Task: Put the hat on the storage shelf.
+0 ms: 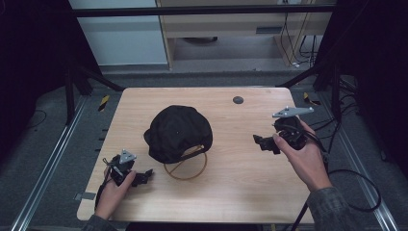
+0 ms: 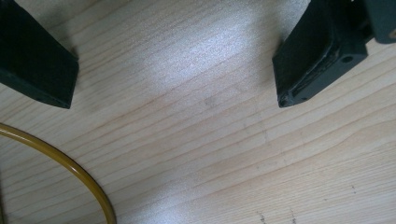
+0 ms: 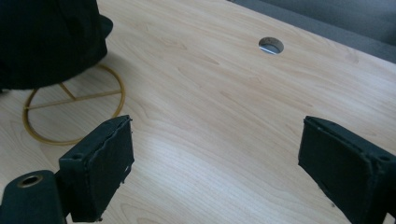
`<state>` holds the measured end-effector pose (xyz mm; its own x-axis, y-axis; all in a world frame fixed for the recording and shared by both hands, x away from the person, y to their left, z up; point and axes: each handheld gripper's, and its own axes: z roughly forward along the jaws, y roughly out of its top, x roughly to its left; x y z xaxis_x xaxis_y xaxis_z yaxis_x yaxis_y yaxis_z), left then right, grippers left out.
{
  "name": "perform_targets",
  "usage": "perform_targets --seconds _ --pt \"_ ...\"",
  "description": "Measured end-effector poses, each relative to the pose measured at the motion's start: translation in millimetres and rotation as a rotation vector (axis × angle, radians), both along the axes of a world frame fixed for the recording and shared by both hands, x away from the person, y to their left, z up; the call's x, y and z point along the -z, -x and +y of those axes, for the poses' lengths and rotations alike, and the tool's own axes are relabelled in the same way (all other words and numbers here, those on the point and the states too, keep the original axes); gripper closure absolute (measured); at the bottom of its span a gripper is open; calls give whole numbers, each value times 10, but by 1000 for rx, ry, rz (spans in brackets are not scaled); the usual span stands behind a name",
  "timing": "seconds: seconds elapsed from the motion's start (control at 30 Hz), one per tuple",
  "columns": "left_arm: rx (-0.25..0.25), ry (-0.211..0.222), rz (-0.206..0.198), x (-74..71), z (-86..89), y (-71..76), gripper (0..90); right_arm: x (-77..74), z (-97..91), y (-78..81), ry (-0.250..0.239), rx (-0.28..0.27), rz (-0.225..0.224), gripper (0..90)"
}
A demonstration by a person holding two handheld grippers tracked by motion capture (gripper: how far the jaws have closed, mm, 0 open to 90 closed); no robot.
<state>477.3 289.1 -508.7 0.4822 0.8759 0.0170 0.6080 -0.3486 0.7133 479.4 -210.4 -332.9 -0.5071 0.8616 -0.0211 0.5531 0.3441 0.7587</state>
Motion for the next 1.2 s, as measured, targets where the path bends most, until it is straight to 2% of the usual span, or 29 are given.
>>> perform_targets --seconds 0.43,0.77,1.2 --pt "0 0 0 0 0 0 0 510 45 77 35 -17 2 104" --pt "0 0 0 0 0 0 0 967 106 68 20 -5 63 105" --pt "-1 0 0 0 0 1 0 1410 225 -9 25 -3 130 106"
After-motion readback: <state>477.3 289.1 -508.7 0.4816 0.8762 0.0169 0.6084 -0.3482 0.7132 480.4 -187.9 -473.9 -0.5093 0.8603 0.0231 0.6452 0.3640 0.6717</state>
